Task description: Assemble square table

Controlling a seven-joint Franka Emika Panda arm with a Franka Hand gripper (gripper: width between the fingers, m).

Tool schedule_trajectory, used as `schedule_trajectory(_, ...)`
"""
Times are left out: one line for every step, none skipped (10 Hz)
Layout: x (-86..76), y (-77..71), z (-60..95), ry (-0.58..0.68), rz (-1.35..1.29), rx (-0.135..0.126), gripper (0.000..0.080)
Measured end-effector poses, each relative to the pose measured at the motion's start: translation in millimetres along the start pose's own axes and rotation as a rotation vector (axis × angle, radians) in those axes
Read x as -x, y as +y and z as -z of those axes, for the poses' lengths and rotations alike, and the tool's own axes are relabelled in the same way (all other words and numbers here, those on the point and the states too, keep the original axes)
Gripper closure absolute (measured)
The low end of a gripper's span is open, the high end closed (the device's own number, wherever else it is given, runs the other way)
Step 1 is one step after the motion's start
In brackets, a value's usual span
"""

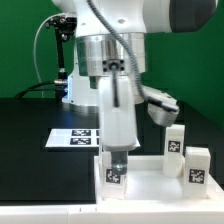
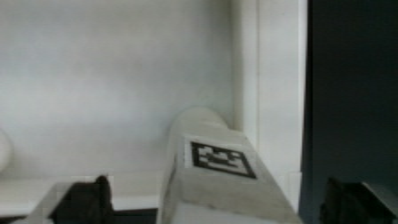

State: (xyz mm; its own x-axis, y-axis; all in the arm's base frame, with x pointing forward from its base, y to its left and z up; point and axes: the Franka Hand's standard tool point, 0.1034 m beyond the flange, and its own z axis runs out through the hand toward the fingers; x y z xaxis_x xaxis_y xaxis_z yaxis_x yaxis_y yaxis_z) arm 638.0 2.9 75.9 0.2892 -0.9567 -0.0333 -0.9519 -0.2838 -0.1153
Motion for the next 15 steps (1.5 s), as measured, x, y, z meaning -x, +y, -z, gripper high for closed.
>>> schedule_trajectory(-1.9, -0.4, -0.4, -0.009, 0.105, 0.004, 0.0164)
schedule_trajectory(-2.7, -0.8, -0.4, -0.003, 0.142, 0.002, 0.0154)
schedule_trajectory(-3.1, -0.6, -0.5, -0.001, 0.21, 0.003, 0.0154)
schedule_trajectory(-3.8, -0.3, -0.5, 0.0, 0.269, 0.004, 0.0151)
schedule_trajectory(-4.5, -0.2, -0.4, 0.001, 0.364, 0.005, 0.0151)
schedule_trajectory(-6.4, -1.4, 0.5, 0.017, 0.614, 0.013, 0.0151)
schedule_trajectory(-4.9, -2.5, 0.2, 0.015, 0.731, 0.01, 0.0151)
schedule_trajectory(-5.3, -2.1, -0.2, 0.015, 0.65, 0.011, 0.0151)
schedule_trajectory(-5.7, -1.8, -0.2, 0.016, 0.639, 0.012, 0.0151)
schedule_trajectory(-5.9, -1.7, -0.4, 0.016, 0.639, 0.012, 0.0251)
schedule_trajectory(-5.9, -1.6, -0.5, 0.016, 0.634, 0.012, 0.0387)
schedule_trajectory(-6.1, -1.1, -1.0, 0.016, 0.554, 0.013, 0.0387)
schedule_trajectory(-8.2, 0.7, -1.4, 0.019, 0.437, 0.016, 0.051)
schedule_trajectory(-7.8, 1.7, -1.4, 0.025, 0.298, 0.02, 0.051)
schedule_trajectory(-6.8, 3.0, -1.1, 0.021, 0.194, 0.027, 0.051)
